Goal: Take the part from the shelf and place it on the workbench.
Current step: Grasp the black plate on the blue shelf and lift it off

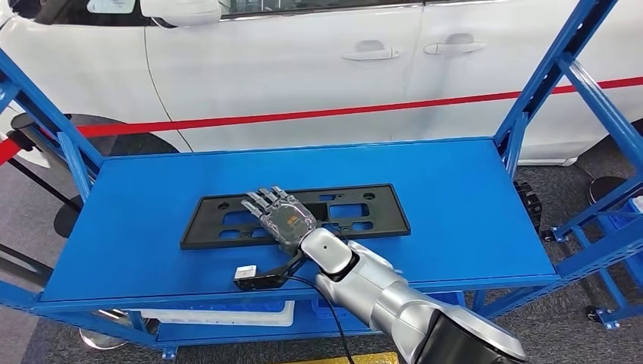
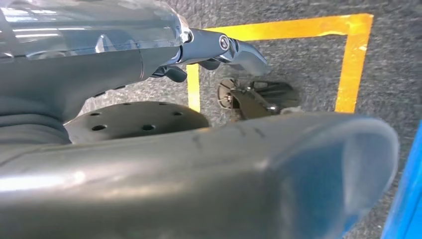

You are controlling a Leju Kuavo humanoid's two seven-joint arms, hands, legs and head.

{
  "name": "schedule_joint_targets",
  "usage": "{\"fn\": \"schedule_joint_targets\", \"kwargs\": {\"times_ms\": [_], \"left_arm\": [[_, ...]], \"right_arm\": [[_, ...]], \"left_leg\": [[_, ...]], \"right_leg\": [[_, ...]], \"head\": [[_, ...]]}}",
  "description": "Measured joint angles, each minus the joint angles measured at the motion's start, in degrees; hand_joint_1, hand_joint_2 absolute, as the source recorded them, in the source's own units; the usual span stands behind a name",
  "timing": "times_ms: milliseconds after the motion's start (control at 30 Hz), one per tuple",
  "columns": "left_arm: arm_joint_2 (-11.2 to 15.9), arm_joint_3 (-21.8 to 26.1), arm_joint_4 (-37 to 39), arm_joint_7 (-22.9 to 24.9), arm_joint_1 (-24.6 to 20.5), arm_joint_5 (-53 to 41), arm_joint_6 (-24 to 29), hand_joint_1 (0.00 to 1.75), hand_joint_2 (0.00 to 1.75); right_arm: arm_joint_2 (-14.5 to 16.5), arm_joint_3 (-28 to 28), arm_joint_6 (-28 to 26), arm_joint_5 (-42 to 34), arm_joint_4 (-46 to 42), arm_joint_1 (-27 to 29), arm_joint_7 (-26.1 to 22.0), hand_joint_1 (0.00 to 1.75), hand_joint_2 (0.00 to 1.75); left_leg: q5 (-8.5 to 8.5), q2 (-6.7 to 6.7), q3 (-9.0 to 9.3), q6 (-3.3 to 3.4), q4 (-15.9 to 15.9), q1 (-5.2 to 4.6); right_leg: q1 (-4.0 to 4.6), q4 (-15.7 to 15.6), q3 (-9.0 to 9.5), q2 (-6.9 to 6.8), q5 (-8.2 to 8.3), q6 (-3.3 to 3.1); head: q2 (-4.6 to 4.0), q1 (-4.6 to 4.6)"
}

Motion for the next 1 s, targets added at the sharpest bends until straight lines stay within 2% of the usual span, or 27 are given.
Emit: {"fn": "schedule_joint_targets", "kwargs": {"times_ms": [33,133,200,233,300,333,367,400,467,533,633,700,733,800,833,867,900,933,967,1000], "left_arm": [[0.0,0.0,0.0,0.0,-0.1,0.0,0.0,0.00,0.00],[0.1,0.1,0.0,-0.1,0.0,0.0,0.0,0.00,0.00],[0.1,0.2,0.0,-0.1,0.0,0.0,0.0,0.00,0.00],[0.1,0.2,0.0,-0.1,0.0,0.0,0.0,0.00,0.00],[0.1,0.3,0.0,-0.2,0.0,0.0,0.0,0.00,0.00],[0.1,0.3,0.0,-0.3,0.0,0.1,0.0,0.00,0.00],[0.1,0.3,0.0,-0.4,0.1,0.2,0.0,0.00,0.00],[0.2,0.4,0.0,-0.6,0.1,0.4,0.0,0.00,0.00],[0.2,0.5,0.0,-1.1,0.1,0.7,0.0,0.00,0.00],[0.3,0.6,0.0,-1.6,0.0,0.8,0.0,0.00,0.00],[0.6,0.9,0.0,-2.2,0.0,0.9,-0.1,0.00,0.00],[0.8,1.1,0.0,-2.6,0.0,1.0,-0.4,0.00,0.00],[1.0,1.2,0.0,-2.7,0.0,1.0,-0.5,0.00,0.00],[1.1,1.3,0.0,-2.8,0.1,1.0,-0.6,0.00,0.00],[1.1,1.3,0.0,-2.8,0.2,1.0,-0.7,0.00,0.00],[1.2,1.3,0.0,-2.7,0.2,1.1,-0.7,0.00,0.00],[1.2,1.3,0.0,-2.6,0.3,1.2,-0.7,0.00,0.00],[1.2,1.3,0.0,-2.6,0.3,1.3,-0.7,0.00,0.00],[1.3,1.4,0.0,-2.5,0.3,1.4,-0.6,0.00,0.00],[1.3,1.4,0.0,-2.4,0.3,1.4,-0.5,0.00,0.00]], "right_arm": [[0.0,0.0,0.0,0.0,0.1,-0.1,0.0,0.00,1.75],[0.1,0.0,0.0,0.0,0.4,-0.3,0.0,0.00,1.75],[0.2,0.0,0.0,-0.1,0.6,-0.4,0.0,0.00,1.75],[0.2,0.0,0.0,-0.1,0.6,-0.4,0.0,0.00,1.75],[0.2,0.1,0.1,-0.2,0.9,-0.4,0.0,0.00,1.75],[0.2,0.1,0.2,-0.3,1.0,-0.3,0.0,0.00,1.75],[0.2,0.1,0.4,-0.5,1.1,-0.3,0.0,0.00,1.75],[0.2,0.1,0.6,-0.7,1.1,-0.3,-0.1,0.00,1.75],[0.2,0.1,1.2,-1.1,1.2,-0.6,-0.3,0.00,1.75],[0.2,0.1,1.7,-1.5,1.4,-1.0,-0.6,0.00,1.75],[0.2,0.1,2.1,-1.6,1.7,-1.3,-0.1,0.00,1.75],[0.2,0.1,2.3,-1.6,2.1,-1.5,0.4,0.00,1.75],[0.2,0.1,2.4,-1.6,2.3,-1.5,0.7,0.00,1.75],[0.1,0.1,2.4,-1.6,2.8,-1.5,1.2,0.00,1.75],[0.0,0.1,2.4,-1.6,3.1,-1.5,1.4,0.00,1.75],[-0.1,0.1,2.4,-1.7,3.4,-1.6,1.4,0.00,1.75],[-0.2,0.1,2.4,-1.8,3.6,-1.6,1.4,0.00,1.75],[-0.2,0.1,2.5,-1.9,3.8,-1.8,1.5,0.12,1.75],[-0.3,0.1,2.6,-1.9,4.0,-2.0,1.6,0.45,1.75],[-0.3,0.1,2.7,-1.9,4.1,-2.2,1.7,0.86,1.75]], "left_leg": [[0.44,-0.02,0.91,0.34,-2.0,-0.14],[0.62,-0.11,1.13,1.53,-2.8,-0.34],[1.04,-0.04,1.33,2.40,-3.4,-0.15],[1.20,0.00,1.37,2.73,-3.6,-0.09],[1.27,0.00,1.20,3.05,-3.6,-0.28],[1.27,0.00,1.14,3.07,-3.5,-0.37],[1.25,-0.02,1.12,3.06,-3.5,-0.42],[1.21,-0.05,1.14,3.03,-3.4,-0.44],[1.03,-0.16,1.18,2.79,-3.1,-0.48],[0.78,-0.24,0.96,2.30,-2.6,-0.66],[0.67,-0.23,0.82,1.40,-2.5,-0.68],[-0.58,-0.16,0.27,0.72,-1.0,-0.56],[-2.07,-0.13,-0.72,0.40,1.4,-0.47],[-5.77,-0.09,-3.97,-0.17,8.7,-0.23],[-6.88,-0.08,-5.43,-0.36,11.9,-0.13],[-6.97,-0.08,-6.08,-0.49,13.4,-0.06],[-6.01,-0.07,-5.67,-0.55,12.7,0.01],[-4.18,-0.06,-4.13,-0.53,9.7,0.09],[-2.25,-0.01,-1.95,-0.43,5.5,0.16],[-0.95,0.03,0.02,-0.20,1.6,0.08]], "right_leg": [[0.06,0.0,-0.01,0.03,0.01,0.30],[-0.01,-0.1,-0.03,0.00,0.10,1.38],[-0.05,1.8,-0.78,-0.04,-1.37,1.87],[-0.07,4.6,-2.03,-0.05,-3.05,2.00],[-0.09,12.2,-5.69,-0.04,-6.75,2.09],[-0.09,15.3,-7.19,-0.05,-7.72,2.13],[-0.09,16.3,-7.67,-0.06,-7.47,2.11],[-0.09,14.9,-7.01,-0.06,-6.15,2.02],[-0.06,7.3,-3.17,-0.06,-2.36,1.60],[0.13,1.3,-0.38,-0.03,-0.44,1.19],[0.32,0.2,-0.02,0.06,-0.18,0.56],[0.06,-0.2,0.16,-0.03,0.09,-0.04],[-0.10,-0.4,0.23,-0.09,0.21,-0.27],[-0.12,-0.4,0.16,-0.16,0.24,-0.44],[-0.11,-0.4,0.12,-0.18,0.25,-0.45],[-0.12,-0.3,0.12,-0.18,0.24,-0.46],[-0.13,-0.3,0.16,-0.17,0.23,-0.44],[-0.14,-0.3,0.24,-0.15,0.21,-0.40],[-0.15,-0.3,0.33,-0.12,0.18,-0.31],[-0.07,-0.2,0.37,-0.08,0.15,-0.10]], "head": [[0.00,0.02],[0.00,0.06],[0.00,0.09],[0.00,0.13],[0.00,0.16],[0.00,0.16],[0.00,0.16],[0.00,0.16],[-0.01,0.17],[-0.01,0.14],[0.00,0.14],[0.00,0.07],[0.00,0.03],[0.00,-0.03],[0.00,-0.02],[0.00,-0.02],[0.00,-0.02],[0.00,-0.02],[0.00,-0.02],[0.00,-0.02]]}}
